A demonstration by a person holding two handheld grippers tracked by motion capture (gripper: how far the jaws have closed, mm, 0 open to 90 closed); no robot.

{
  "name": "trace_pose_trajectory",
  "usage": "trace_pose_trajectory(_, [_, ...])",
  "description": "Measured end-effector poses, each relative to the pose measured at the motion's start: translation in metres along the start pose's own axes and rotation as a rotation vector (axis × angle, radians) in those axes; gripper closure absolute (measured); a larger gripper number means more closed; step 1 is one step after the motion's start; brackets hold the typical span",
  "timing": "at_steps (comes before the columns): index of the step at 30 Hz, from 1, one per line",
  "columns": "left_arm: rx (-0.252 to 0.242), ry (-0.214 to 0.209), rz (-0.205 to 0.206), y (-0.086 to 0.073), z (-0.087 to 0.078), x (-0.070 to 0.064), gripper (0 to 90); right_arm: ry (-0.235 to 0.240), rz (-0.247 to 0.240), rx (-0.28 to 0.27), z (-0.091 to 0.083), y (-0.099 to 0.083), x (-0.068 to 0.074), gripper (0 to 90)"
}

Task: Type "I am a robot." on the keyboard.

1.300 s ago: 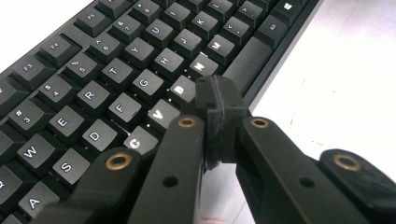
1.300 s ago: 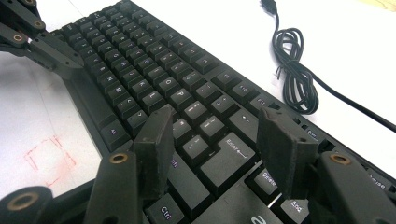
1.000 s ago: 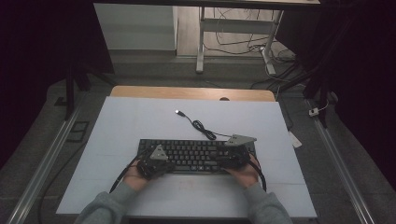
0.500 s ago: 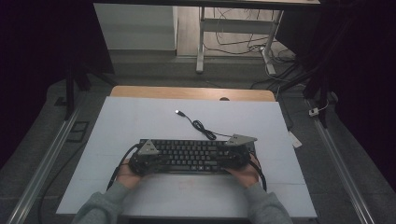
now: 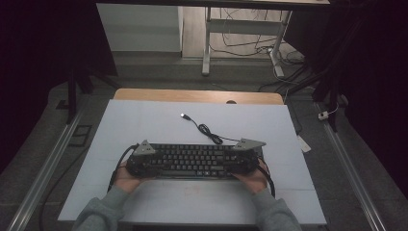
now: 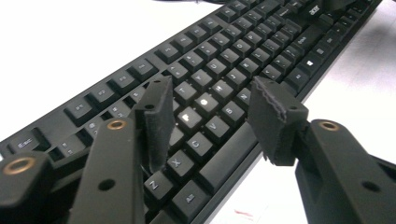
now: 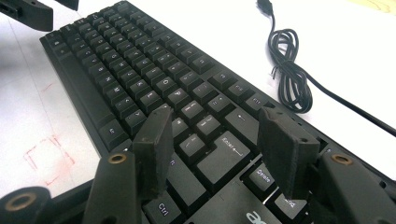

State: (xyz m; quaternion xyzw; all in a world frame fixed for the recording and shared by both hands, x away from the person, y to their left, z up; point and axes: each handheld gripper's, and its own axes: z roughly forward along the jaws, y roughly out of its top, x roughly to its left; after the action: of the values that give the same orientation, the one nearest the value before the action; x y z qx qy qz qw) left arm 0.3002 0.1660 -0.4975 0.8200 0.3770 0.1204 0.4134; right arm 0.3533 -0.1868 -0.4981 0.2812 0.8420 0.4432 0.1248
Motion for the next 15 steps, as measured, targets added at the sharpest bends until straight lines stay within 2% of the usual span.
trace_pose_trajectory(9, [0.001,0.017,-0.042,-0.002,-0.004,0.009,42.0,-0.001,0.002,-0.003,-0.002,0.0,0.0,45.8])
trace_pose_trajectory(15, [-0.002,0.024,-0.046,-0.002,-0.005,0.012,41.6,0.0,0.002,-0.01,-0.002,0.0,0.001,45.7])
